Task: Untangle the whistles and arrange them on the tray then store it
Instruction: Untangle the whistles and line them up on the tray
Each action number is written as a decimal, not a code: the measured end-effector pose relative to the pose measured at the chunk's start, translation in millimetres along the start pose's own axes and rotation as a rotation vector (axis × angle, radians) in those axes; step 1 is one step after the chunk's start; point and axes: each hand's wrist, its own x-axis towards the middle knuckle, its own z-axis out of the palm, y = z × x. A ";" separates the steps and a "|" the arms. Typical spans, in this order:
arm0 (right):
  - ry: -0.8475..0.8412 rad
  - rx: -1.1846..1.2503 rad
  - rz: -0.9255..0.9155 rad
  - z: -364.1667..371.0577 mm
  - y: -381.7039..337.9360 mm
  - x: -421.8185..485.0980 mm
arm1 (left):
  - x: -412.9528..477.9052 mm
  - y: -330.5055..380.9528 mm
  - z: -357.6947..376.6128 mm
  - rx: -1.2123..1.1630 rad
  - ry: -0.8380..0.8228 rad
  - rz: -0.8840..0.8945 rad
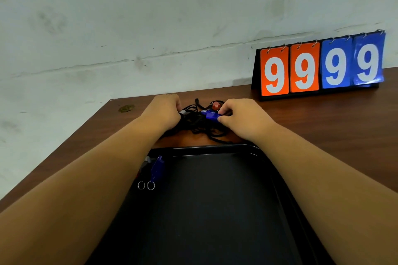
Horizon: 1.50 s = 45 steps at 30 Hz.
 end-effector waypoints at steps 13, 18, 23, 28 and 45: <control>0.087 0.164 -0.049 -19.7 -11.2 -21.4 | -47.2 -23.0 -45.5 -0.565 0.030 -0.123; 0.110 0.313 0.001 -38.3 -16.3 -40.6 | -88.4 -22.2 -63.4 -0.839 0.033 -0.114; 0.085 0.388 0.038 -44.8 -34.7 -55.8 | -126.2 -20.2 -80.3 -0.925 0.084 -0.072; 0.089 0.509 0.036 -54.7 -61.3 -79.4 | -154.5 -23.8 -90.3 -1.047 0.082 -0.095; -0.147 0.384 0.140 -25.8 -103.2 -157.0 | -237.4 -6.7 -56.9 -0.671 0.096 -0.131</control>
